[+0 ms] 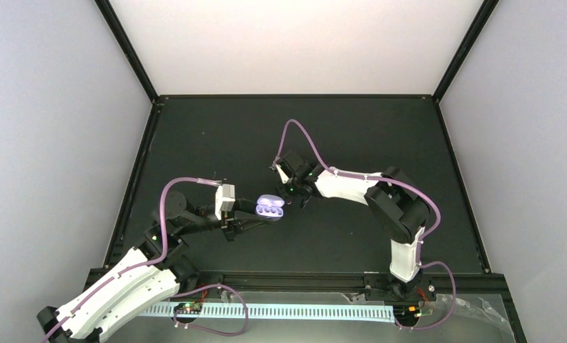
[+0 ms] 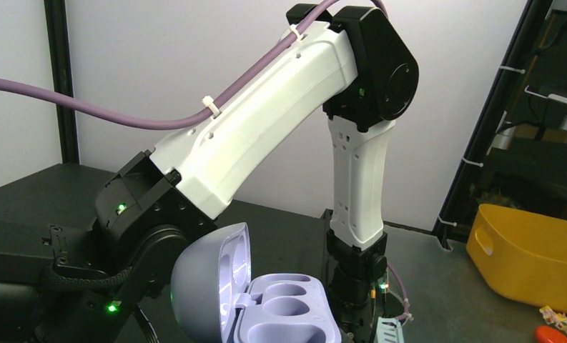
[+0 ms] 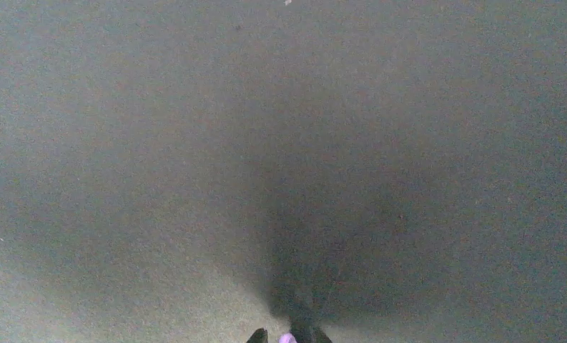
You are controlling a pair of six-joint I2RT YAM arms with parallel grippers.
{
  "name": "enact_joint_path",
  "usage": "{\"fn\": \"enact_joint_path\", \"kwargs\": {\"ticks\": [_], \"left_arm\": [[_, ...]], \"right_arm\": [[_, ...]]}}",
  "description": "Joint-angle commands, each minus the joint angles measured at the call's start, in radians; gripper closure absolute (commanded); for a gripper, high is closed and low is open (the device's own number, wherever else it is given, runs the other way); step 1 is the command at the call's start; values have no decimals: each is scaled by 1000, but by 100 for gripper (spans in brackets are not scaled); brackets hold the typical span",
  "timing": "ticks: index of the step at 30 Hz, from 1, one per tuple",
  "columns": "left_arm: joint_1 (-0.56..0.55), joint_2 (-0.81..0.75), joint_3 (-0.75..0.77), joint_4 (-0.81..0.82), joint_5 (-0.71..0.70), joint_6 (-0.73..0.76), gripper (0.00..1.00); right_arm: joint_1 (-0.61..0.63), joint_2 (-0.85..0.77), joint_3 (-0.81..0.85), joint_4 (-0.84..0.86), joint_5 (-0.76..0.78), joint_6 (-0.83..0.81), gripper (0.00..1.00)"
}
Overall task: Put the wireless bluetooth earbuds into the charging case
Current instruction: Pick up the earbud from the center of the board.
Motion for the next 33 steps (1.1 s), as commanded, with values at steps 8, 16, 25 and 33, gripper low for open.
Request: {"fn": "enact_joint_path", "kwargs": {"ticks": [8,16,25,33], "left_arm": [[-6,-2,3,14,8,-2,98],[-5,-4,2,14,8,-1,98],[-4,-5,2,14,8,-2,98],[-4,-7,2,15,8,-2,99]], "right_arm": [[-3,-64,-53,-7,22,1,88],[-4,-92,-67,-11,30,5,92],[-3,-115,-101,2,43,22,94],[-3,-147,-146,13,33,40,95]]}}
